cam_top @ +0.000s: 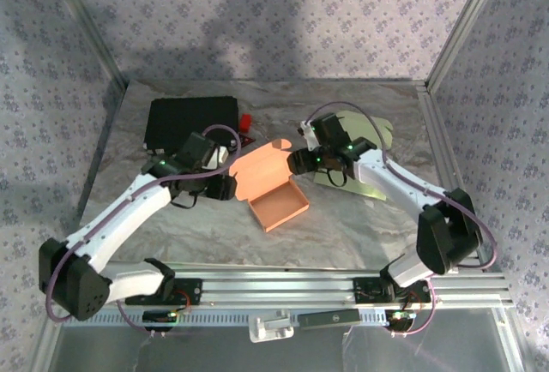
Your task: Fold the paper box
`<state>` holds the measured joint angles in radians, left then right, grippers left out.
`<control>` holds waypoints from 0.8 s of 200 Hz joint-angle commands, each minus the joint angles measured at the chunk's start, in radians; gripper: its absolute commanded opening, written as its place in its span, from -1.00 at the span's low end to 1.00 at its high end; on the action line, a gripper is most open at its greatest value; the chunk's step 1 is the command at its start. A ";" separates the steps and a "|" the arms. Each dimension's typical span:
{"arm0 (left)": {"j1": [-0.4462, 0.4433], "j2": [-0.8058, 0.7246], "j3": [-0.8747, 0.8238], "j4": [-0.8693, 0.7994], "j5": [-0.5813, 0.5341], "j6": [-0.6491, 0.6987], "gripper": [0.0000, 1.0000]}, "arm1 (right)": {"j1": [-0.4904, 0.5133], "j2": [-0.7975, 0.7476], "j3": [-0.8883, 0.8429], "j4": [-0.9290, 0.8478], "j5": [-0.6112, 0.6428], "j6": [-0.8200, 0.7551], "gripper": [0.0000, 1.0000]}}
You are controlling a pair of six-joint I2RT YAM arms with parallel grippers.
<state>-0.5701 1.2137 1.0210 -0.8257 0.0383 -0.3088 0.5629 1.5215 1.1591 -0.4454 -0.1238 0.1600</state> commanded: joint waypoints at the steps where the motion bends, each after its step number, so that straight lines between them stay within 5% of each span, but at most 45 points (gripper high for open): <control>1: -0.001 0.031 -0.005 0.140 0.135 -0.046 0.40 | -0.011 0.047 0.081 -0.041 -0.080 -0.071 0.40; 160: -0.045 0.269 0.072 0.185 -0.015 -0.038 -0.48 | -0.027 0.235 0.214 -0.113 -0.180 -0.168 0.03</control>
<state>-0.6029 1.4628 1.0439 -0.6239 0.0727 -0.3626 0.5262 1.7531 1.3674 -0.5499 -0.2863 0.0063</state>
